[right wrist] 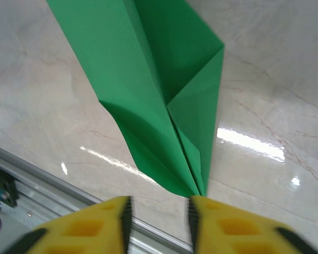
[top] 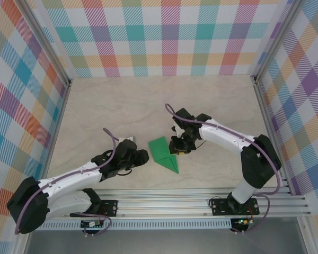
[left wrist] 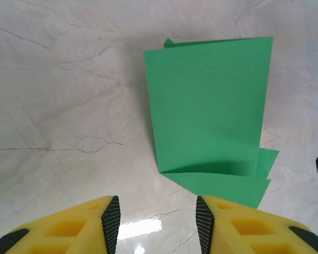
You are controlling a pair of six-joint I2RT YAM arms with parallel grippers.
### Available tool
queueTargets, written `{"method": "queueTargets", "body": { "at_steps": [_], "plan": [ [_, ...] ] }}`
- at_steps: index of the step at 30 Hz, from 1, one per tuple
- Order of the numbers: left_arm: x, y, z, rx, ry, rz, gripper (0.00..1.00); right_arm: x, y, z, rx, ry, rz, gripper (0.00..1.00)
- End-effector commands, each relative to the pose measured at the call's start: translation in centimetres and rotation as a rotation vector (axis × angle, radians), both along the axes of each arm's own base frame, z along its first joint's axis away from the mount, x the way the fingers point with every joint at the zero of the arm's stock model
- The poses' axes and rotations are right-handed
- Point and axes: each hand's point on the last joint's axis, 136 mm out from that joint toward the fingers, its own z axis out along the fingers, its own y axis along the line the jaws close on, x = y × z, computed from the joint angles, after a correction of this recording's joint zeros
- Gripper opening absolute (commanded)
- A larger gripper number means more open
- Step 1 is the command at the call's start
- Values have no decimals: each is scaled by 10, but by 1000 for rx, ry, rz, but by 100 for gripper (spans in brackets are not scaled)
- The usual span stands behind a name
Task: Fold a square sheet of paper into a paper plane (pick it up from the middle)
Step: Move the paper to the center of the table.
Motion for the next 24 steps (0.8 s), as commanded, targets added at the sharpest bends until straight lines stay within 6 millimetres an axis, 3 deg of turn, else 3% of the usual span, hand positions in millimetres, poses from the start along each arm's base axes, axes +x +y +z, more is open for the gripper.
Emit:
{"method": "queueTargets", "body": {
  "at_steps": [1,5,10,16,24],
  "plan": [
    [10,-22,14,-46,-20,-45,43,-1,0,1,24,-39,13,53],
    [13,-35,10,-43,-7,-64,43,-1,0,-11,15,-44,46,70],
    [17,-43,6,-20,6,-74,41,7,15,-24,42,-21,86,71],
    [16,-41,2,-5,9,-68,41,10,22,-33,48,-1,95,62],
    [16,-41,1,1,11,-66,41,6,19,-33,52,-1,95,37]
  ]
}}
